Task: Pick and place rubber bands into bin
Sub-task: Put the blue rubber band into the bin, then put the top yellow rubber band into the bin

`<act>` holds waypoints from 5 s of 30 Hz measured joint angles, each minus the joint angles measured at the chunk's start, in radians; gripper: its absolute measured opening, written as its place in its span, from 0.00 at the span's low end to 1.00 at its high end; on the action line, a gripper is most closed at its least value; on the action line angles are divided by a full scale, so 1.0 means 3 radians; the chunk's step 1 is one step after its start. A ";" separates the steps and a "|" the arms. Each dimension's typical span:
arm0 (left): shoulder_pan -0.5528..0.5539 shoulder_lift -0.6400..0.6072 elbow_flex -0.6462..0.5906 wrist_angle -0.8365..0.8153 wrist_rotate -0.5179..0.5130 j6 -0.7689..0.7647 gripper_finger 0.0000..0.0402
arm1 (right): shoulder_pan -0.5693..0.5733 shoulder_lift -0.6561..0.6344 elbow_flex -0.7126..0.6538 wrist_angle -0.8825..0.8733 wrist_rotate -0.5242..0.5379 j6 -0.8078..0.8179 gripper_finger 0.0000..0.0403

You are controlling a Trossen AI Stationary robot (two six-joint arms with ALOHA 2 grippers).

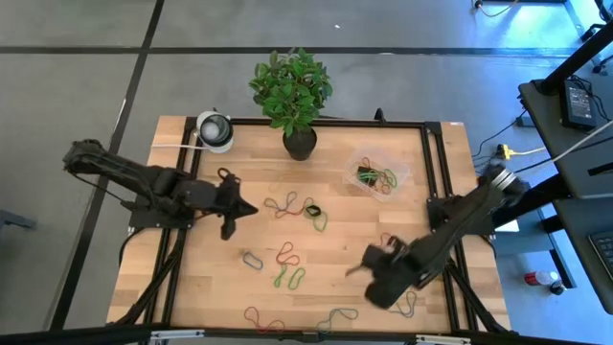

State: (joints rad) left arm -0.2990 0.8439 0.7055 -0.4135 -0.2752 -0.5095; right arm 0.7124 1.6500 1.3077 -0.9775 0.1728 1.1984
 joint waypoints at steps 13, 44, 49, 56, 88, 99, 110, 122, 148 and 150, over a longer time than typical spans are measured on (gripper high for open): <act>-0.0179 -0.0255 -0.0137 -0.0006 -0.0006 -0.0006 0.00 | -0.0023 0.1558 0.1130 0.0243 -0.0026 -0.1764 0.17; -0.0292 -0.0253 -0.0137 -0.0011 0.0012 -0.0028 0.00 | 0.0026 0.2150 0.1525 0.0462 -0.0390 -0.1906 0.01; -0.0292 -0.0253 -0.0137 -0.0012 0.0011 0.0005 0.00 | 0.0043 0.1855 0.1487 0.0047 -0.0307 -0.1604 0.01; -0.0291 -0.0253 -0.0137 -0.0006 0.0009 0.0004 0.00 | 0.0030 0.1266 0.1500 -0.0893 0.0194 -0.0974 0.00; -0.0283 -0.0253 -0.0137 -0.0003 -0.0965 0.0426 0.00 | -0.3437 -0.1577 -0.1522 0.0355 0.0032 -0.1897 0.00; -0.0284 -0.0253 -0.0137 -0.0003 -0.1187 0.0427 0.00 | -0.3819 -0.0725 -0.1562 0.0575 -0.0208 -0.2644 0.04; -0.0284 -0.0253 -0.0137 -0.0004 -0.1198 0.0173 0.01 | -0.3827 -0.0678 -0.1562 0.0589 -0.0205 -0.2790 0.21; -0.0284 -0.0253 -0.0137 -0.0004 -0.1211 0.0228 0.01 | -0.3826 -0.1582 -0.1558 0.0193 -0.0200 -0.2167 0.25; -0.0231 0.0056 -0.0135 -0.0003 -0.0864 0.0492 0.10 | -0.0320 -0.1356 -0.1556 0.0274 0.0494 0.1576 0.00; -0.0151 0.0242 -0.0098 -0.0007 -0.0775 0.0387 0.15 | -0.0126 -0.1268 -0.1556 0.0301 0.0493 0.1696 0.01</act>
State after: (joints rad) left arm -0.3443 0.9164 0.6762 -0.4155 -0.5076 -0.3933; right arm 0.6745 1.2695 0.8410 -0.8873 0.3206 1.7072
